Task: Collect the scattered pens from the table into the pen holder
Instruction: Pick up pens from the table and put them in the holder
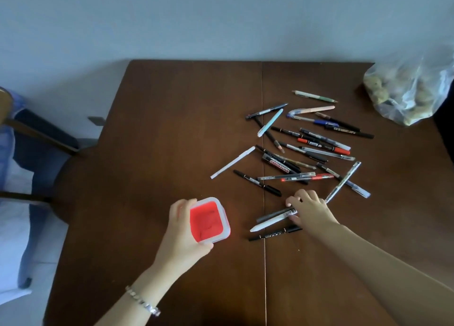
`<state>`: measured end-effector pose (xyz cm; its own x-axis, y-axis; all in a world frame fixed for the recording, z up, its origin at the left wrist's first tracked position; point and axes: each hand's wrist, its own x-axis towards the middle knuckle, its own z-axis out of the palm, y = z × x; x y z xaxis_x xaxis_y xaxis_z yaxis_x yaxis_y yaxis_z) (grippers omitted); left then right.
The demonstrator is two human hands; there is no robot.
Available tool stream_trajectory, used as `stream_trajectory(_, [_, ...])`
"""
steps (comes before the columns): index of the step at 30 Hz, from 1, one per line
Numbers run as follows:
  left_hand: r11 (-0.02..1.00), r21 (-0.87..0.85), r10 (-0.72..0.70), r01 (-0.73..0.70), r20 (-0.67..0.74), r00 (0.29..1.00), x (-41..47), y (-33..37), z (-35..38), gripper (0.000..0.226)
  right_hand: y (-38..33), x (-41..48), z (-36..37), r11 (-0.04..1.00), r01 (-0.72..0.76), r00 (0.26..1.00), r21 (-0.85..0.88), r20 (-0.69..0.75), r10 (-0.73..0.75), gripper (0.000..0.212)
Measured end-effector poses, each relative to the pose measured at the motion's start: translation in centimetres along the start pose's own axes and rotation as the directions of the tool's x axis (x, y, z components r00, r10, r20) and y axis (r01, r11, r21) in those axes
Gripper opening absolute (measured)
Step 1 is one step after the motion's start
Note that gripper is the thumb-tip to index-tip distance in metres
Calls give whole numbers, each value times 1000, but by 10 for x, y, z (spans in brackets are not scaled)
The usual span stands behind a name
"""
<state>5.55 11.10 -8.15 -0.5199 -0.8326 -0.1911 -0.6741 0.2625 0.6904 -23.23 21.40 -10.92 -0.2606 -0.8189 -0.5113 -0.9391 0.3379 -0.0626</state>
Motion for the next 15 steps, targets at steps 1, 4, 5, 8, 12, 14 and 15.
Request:
stream_trajectory(1, [1000,-5,-4,4,4,1000,0,2,2,87,0,3,3,997,30,999,-75,-36,-33,44])
stream_trajectory(4, [1000,-20,11,-12,-31,999,-3,5,10,91,2,8,16,966,78,987,-245,-116,-109,46])
stream_trajectory(5, [1000,-23,16,-17,-45,999,-3,6,13,92,2,8,16,957,95,986,-274,-105,-128,42])
stream_trajectory(8, [1000,-14,24,-25,-56,998,-3,6,17,94,-2,7,8,958,127,988,-256,-59,-146,32])
stream_trajectory(12, [998,-15,54,-55,-52,997,-1,3,19,95,-13,-6,-16,999,30,999,-13,28,-30,20])
stream_trajectory(14, [996,-57,61,-63,-40,997,0,2,19,95,-20,-20,-37,964,3,995,266,96,-29,6])
stream_trajectory(15, [995,-83,59,-62,-34,998,0,1,18,96,-25,-29,-49,907,-2,991,422,121,-55,6])
